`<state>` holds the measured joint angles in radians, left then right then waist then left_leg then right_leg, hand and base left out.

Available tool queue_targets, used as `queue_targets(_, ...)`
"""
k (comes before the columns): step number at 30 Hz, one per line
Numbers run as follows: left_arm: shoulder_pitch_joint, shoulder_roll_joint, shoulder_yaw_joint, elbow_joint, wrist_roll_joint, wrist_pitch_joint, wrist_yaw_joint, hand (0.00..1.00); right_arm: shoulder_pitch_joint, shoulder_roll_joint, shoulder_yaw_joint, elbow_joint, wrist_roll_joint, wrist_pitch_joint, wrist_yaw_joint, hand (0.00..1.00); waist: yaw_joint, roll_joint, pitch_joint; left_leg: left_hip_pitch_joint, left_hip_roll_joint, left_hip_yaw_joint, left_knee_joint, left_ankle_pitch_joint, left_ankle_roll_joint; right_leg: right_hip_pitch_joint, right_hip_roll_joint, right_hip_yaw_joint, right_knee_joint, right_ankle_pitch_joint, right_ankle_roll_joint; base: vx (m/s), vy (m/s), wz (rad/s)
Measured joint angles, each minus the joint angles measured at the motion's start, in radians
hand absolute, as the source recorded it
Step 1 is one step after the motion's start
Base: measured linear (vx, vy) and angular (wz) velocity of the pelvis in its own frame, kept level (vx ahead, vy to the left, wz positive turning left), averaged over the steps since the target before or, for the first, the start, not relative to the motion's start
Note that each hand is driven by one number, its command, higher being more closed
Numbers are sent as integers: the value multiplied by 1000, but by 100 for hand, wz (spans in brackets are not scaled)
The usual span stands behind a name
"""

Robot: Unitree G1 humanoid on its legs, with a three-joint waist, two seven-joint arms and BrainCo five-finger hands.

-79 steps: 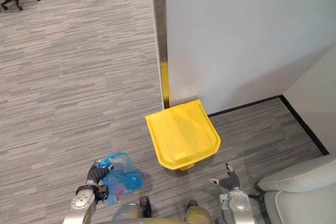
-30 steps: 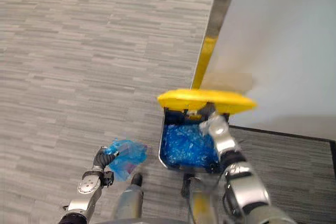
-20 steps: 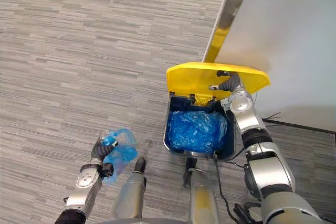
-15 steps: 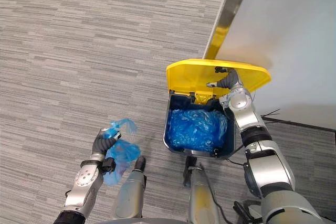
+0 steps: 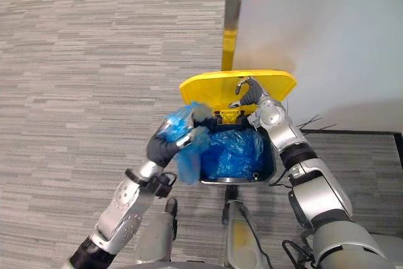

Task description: Gather rubbish on tea table into small bin, then transfer packed bag to large trash can.

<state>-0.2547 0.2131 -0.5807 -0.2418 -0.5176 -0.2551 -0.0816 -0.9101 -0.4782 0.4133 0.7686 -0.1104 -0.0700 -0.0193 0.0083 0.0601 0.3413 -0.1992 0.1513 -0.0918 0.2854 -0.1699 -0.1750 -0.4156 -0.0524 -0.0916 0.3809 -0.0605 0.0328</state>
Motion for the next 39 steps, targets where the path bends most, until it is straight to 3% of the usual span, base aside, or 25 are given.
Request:
queue_targets(2, -59, -34, -2, 70, 7, -16, 6, 100, -5, -1, 0, 0, 0, 0, 2, 0, -4, 0, 0, 0, 2, 8, -1, 1, 1, -4, 0, 5, 0, 1, -1, 53, 22, -11)
queue_targets(4, -151, -79, 10, 248, 47, -14, 59, 100, -11, 4, 17, 0, -1, 0, 2, 0, -22, 0, 0, -1, 3, 9, -6, 1, 1, -7, 0, 6, 0, 1, -1, 58, 20, -3)
queue_targets(7, -228, -82, 32, 450, 115, 9, 117, 100, -38, 25, 27, 0, -9, 2, 1, 0, -50, 0, 0, -16, 4, 12, -7, 1, 1, -24, -1, 8, 0, 2, -2, 15, 4, -3)
queue_targets(9, -286, -85, 33, 555, 141, 23, 149, 100, -58, 34, 27, 0, -9, 3, -5, 0, -53, -1, 1, -34, 3, 15, -6, 4, 1, -44, -1, 11, -1, 9, 0, -10, -8, -5)
queue_targets(14, -423, -105, 50, 771, 260, 42, 193, 100, -162, 39, 27, 0, -9, 8, -44, 0, -70, -4, 61, -85, 3, 14, 7, 9, -4, -79, -1, 8, -18, 31, -2, -40, -2, 0)
queue_targets(20, -531, -128, 88, 1142, 415, 102, 195, 100, -239, 39, 24, -17, 0, 7, -86, 0, -99, -46, 118, -190, 1, 25, 41, 11, -4, -172, 3, 20, -33, 66, 0, -16, 4, -8)
queue_targets(21, -533, -132, 96, 1174, 432, 112, 193, 0, -239, 39, 19, -39, 5, 7, -95, 0, -104, -45, 121, -209, 1, 24, 47, 11, -4, -187, 3, 23, -33, 69, 2, 26, 10, -5)
queue_targets(33, -590, -135, 202, 1276, 721, 165, 218, 0, -240, 37, 1, -207, 70, -25, -133, 0, -105, -54, 158, -275, -1, 41, 59, 7, 1, -275, 5, 49, 3, 68, 7, 22, 0, -3)
queue_targets(37, -589, -130, 193, 1272, 942, 187, 220, 0, -204, 38, 2, -246, 59, -55, -133, 0, -102, -54, 158, -269, -12, 38, 42, 10, -2, -280, -3, 51, 2, 68, 7, 9, 1, 2)
queue_targets(39, -588, -127, 188, 1260, 963, 187, 222, 0, -184, 30, -1, -259, 58, -64, -133, 0, -102, -53, 157, -266, -16, 40, 39, 11, -2, -279, -6, 53, 3, 68, 7, 18, 17, 0)
